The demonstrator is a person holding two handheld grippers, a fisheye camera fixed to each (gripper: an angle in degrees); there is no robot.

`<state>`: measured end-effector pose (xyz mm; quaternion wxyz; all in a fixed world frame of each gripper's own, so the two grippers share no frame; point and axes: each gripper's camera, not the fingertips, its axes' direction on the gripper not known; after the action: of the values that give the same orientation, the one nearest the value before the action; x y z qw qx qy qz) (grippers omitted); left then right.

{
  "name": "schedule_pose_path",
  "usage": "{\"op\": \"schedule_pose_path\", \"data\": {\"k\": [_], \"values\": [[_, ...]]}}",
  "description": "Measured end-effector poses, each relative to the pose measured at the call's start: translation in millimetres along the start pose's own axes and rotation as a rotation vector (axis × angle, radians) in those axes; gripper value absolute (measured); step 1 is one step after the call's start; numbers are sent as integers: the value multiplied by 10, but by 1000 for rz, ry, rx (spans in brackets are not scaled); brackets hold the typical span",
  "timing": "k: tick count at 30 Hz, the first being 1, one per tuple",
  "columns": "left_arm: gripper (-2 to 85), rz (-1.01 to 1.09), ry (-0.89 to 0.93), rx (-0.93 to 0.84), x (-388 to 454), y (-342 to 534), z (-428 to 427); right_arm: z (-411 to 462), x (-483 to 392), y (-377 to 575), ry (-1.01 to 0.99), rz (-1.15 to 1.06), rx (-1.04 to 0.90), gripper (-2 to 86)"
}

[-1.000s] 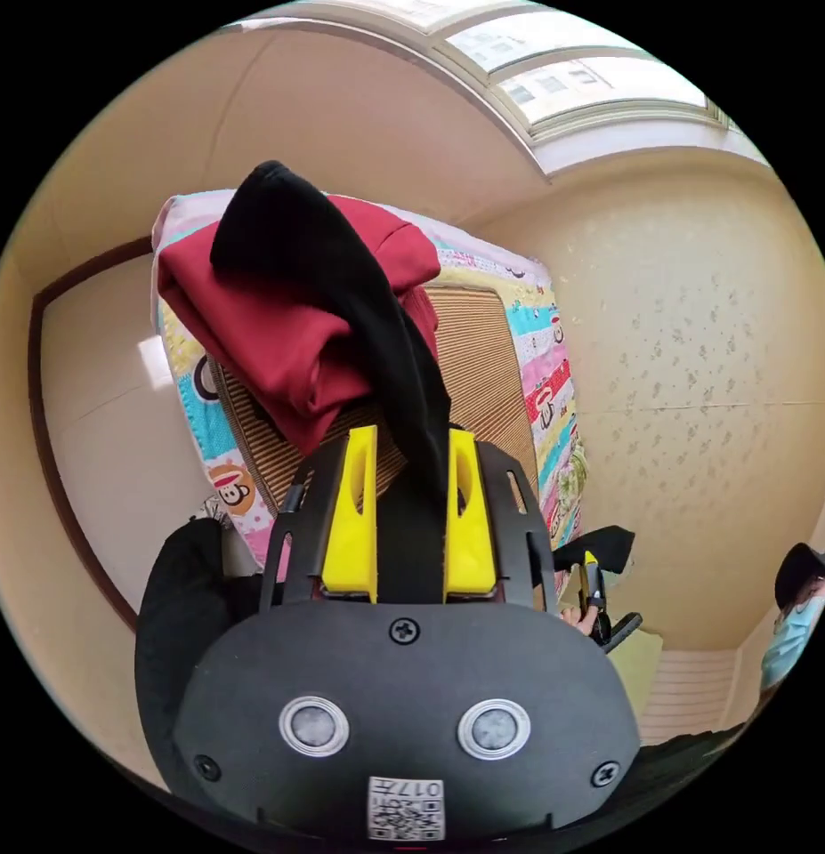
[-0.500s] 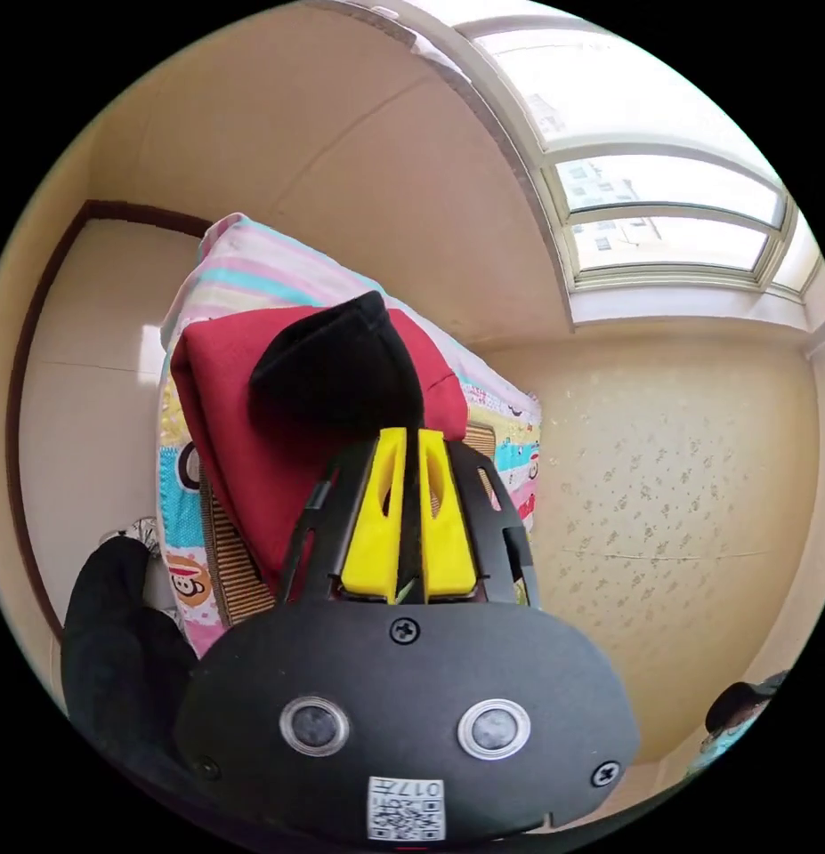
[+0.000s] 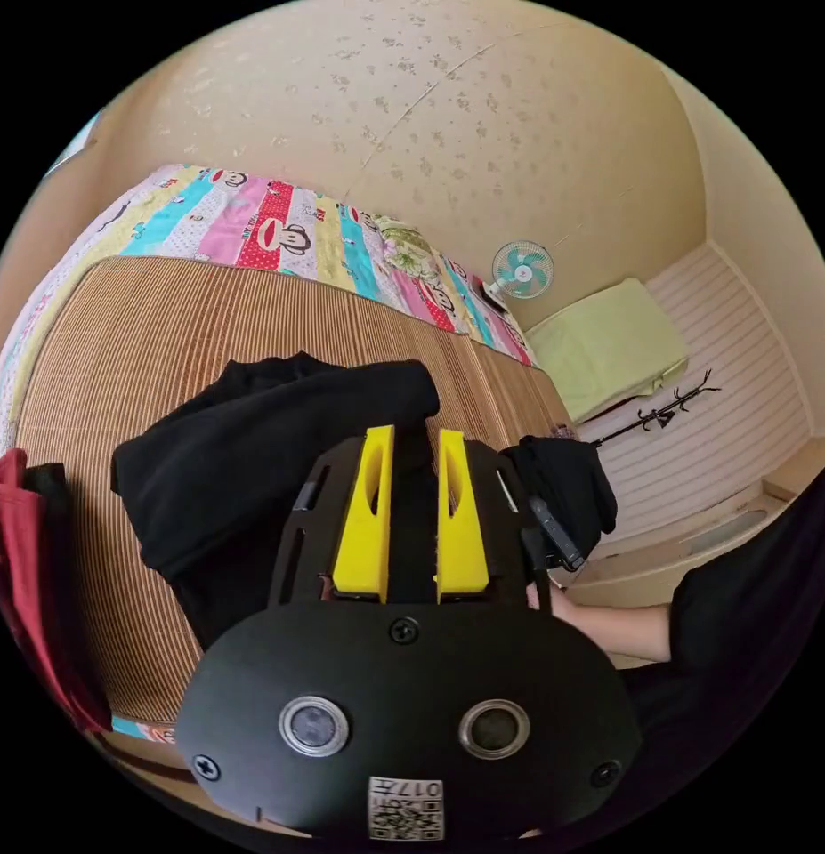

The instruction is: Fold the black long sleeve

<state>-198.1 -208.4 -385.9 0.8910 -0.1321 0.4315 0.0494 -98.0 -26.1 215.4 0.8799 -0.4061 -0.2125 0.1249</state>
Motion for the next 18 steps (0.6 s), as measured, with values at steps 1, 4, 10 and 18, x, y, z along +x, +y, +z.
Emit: {"op": "schedule_pose_path", "data": {"k": [1,4,10,18], "values": [[79,-38,-21,-15,-93,122,24,-30,13,28,25,-6,13,37],[95,-278,-260,-166,-653,737,135,-141,55,180,215,-36,88,44],[59,-289,-357,-188,-1231,939,394,-93,-131,138,359,-202,223,39],[4,-281,-500,-144,-1592,-357,1284,-28,-325,-947,298,-156,402,38]]}}
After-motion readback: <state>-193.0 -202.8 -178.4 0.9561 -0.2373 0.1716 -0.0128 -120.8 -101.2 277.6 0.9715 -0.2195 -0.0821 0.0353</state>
